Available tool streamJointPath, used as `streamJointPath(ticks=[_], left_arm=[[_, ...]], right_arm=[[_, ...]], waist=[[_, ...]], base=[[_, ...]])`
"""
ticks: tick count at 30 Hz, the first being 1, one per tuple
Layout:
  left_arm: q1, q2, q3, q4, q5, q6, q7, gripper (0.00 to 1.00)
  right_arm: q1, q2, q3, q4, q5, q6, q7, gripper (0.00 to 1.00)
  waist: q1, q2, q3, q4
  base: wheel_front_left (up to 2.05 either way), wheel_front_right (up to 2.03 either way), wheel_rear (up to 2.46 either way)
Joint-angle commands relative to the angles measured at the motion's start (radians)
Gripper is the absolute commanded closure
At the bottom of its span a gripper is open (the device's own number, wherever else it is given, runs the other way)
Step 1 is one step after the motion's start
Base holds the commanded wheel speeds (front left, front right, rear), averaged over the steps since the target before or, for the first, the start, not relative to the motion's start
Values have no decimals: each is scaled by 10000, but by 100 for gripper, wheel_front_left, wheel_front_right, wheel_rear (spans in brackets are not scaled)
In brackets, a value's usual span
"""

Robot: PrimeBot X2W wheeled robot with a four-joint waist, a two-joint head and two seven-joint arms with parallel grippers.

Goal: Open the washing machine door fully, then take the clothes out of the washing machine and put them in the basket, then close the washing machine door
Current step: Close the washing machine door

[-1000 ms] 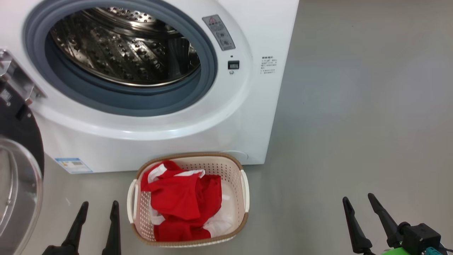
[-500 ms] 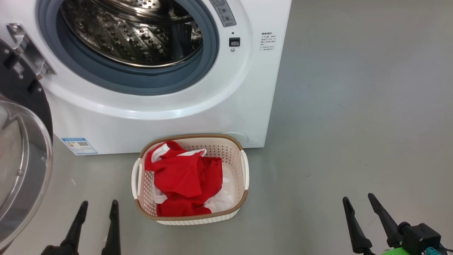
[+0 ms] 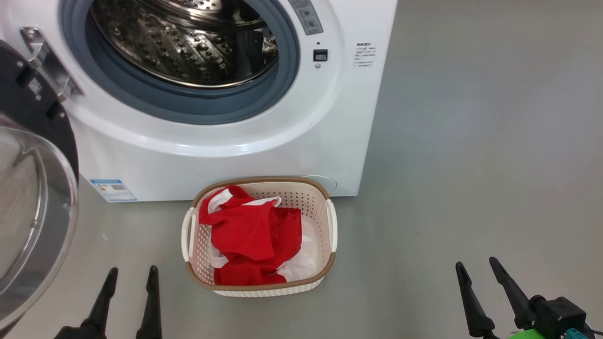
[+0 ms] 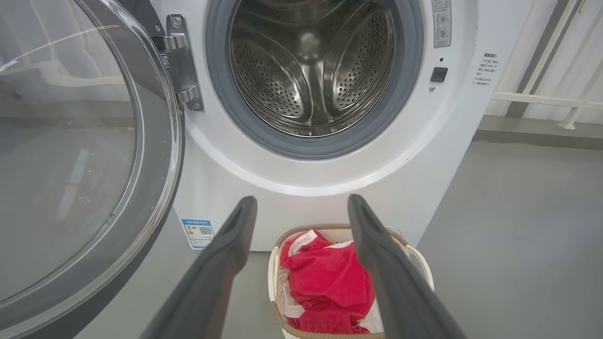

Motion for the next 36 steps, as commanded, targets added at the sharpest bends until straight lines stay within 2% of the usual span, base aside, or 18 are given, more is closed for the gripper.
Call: streamJointPath(ticks=[1,10,23,36], left_arm=[[-288,107,310,-189,-103,72,-51,0],[-342,107,170,-40,-523,306,-51,0],[-130,106,-257,125,-879,894,-51,0],[-49,106,-965,302,-1427,1215,-51,0]], right_arm=[[-279,-212,242,-236,79,63,-65,0],[-439,-418,530,-158,54,63,-65,0],[-894,-811,1150,103,129,63,-65,0],[-1202,-1063,1654,358,230,63,-65,0]], waist=[[0,0,26,83],[0,0,108,915],[0,0,-10,2785],[0,0,-124,4554]], base=[[0,0,0],[0,0,0],[0,0,0],[0,0,0]])
